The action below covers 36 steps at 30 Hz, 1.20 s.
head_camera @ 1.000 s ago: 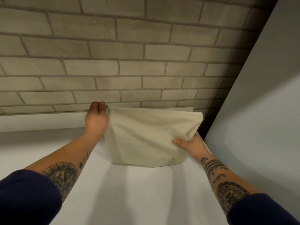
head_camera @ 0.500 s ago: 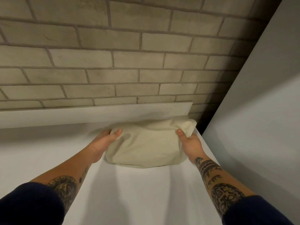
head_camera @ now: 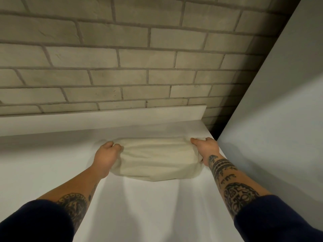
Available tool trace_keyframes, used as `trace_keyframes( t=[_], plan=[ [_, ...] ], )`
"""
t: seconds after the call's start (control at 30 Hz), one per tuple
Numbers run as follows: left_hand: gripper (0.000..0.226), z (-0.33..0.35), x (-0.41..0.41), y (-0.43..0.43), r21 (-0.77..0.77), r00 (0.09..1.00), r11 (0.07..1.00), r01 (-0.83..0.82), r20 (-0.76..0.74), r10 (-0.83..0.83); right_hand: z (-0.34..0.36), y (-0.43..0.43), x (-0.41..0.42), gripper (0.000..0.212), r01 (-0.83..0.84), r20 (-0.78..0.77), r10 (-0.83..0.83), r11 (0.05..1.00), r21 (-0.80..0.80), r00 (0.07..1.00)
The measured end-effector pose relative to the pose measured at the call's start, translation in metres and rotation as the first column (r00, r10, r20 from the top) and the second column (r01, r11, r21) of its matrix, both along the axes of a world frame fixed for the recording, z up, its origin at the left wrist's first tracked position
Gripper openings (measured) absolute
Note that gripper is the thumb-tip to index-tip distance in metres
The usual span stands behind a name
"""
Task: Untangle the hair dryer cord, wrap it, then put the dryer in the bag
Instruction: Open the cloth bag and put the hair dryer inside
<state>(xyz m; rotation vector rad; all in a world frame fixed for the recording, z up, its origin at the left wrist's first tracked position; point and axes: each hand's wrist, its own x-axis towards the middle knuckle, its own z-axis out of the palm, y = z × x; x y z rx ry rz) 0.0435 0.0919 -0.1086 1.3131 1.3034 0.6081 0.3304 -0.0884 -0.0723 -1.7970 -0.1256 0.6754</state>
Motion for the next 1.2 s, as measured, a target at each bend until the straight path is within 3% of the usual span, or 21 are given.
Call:
trace_keyframes(
  t=[0.13,0.2,0.27,0.33,0.4,0.5,0.73,0.93,1.07,1.2],
  plan=[
    [0.039,0.002,-0.016,0.005,0.013,0.987,0.991,0.135,-0.095,-0.133,-0.002,-0.002,0.001,0.097,0.031,0.061,-0.033,0.999,0.030,0.998],
    [0.076,0.005,-0.024,0.003,0.150,0.981,0.973,0.175,-0.109,-0.160,-0.001,-0.012,-0.001,0.092,-0.012,0.297,0.001,0.999,0.035,0.955],
    [0.101,0.008,-0.037,0.002,0.233,0.949,0.920,0.316,-0.095,-0.302,0.004,-0.031,-0.002,0.069,-0.196,0.521,0.169,0.981,-0.002,0.837],
    [0.111,0.008,-0.047,0.001,0.168,0.824,0.817,0.552,-0.258,-0.504,0.006,-0.052,0.002,0.067,-0.474,0.444,0.444,0.879,-0.050,0.778],
    [0.119,0.004,-0.051,0.000,0.086,0.688,0.727,0.681,-0.414,-0.596,0.004,-0.067,0.004,0.096,-0.671,0.320,0.674,0.728,-0.137,0.666],
    [0.123,0.001,-0.042,-0.008,0.119,0.698,0.734,0.668,-0.441,-0.564,-0.006,-0.074,-0.001,0.129,-0.675,0.362,0.743,0.666,-0.318,0.562],
    [0.089,-0.008,-0.033,-0.024,0.218,0.781,0.774,0.594,-0.388,-0.490,-0.020,-0.068,-0.018,0.113,-0.548,0.314,0.589,0.808,-0.215,0.745],
    [0.076,0.023,-0.021,-0.015,0.334,0.865,0.800,0.498,-0.263,-0.428,-0.005,-0.067,-0.014,0.103,-0.420,0.139,0.403,0.898,0.130,0.905],
    [0.083,0.057,-0.010,-0.010,0.338,0.887,0.822,0.458,-0.109,-0.449,0.024,-0.067,-0.012,0.080,-0.350,0.005,0.367,0.883,0.313,0.930],
    [0.093,0.089,-0.007,-0.015,0.402,0.897,0.847,0.349,0.119,-0.426,0.052,-0.074,-0.007,0.060,-0.351,-0.175,0.428,0.870,0.346,0.887]
  ],
)
